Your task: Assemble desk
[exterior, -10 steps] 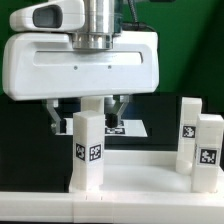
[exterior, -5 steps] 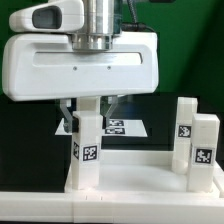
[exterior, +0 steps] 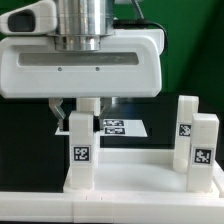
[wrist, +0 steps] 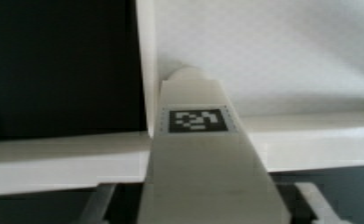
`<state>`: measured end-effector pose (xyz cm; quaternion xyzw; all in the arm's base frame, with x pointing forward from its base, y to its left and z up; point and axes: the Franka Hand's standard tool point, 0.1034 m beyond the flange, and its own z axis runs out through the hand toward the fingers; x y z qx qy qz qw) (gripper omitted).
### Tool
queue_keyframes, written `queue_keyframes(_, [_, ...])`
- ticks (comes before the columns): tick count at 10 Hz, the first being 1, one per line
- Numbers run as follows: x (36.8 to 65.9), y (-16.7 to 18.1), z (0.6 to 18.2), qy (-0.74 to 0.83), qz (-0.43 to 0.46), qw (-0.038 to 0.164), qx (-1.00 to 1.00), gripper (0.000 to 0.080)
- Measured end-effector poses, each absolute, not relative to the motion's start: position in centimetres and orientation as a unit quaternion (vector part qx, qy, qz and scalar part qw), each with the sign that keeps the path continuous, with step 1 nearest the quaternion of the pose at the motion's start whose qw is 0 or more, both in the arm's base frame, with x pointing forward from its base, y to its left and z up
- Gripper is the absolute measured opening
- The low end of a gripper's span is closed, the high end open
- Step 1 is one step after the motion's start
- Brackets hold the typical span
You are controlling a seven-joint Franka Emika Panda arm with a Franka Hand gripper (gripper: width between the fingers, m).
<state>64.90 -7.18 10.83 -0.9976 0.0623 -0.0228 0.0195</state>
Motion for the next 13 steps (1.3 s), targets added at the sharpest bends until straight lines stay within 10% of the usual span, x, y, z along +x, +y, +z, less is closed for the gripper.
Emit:
queue_keyframes(7, [63.9, -7.1, 10.8, 0.229, 0.002, 0.018, -0.973, 0.0308])
queue_keyframes(9, [63.9, -7.0, 10.8, 0.233, 0.003, 0.018, -0.972, 0.0385])
queue_keyframes(10, [64.0, -6.8, 11.5, 0.229, 0.002, 0.018, -0.973, 0.0575])
queue_keyframes(13, [63.4, -6.0, 15.6, 0.228, 0.000, 0.034, -0.973, 0.0645])
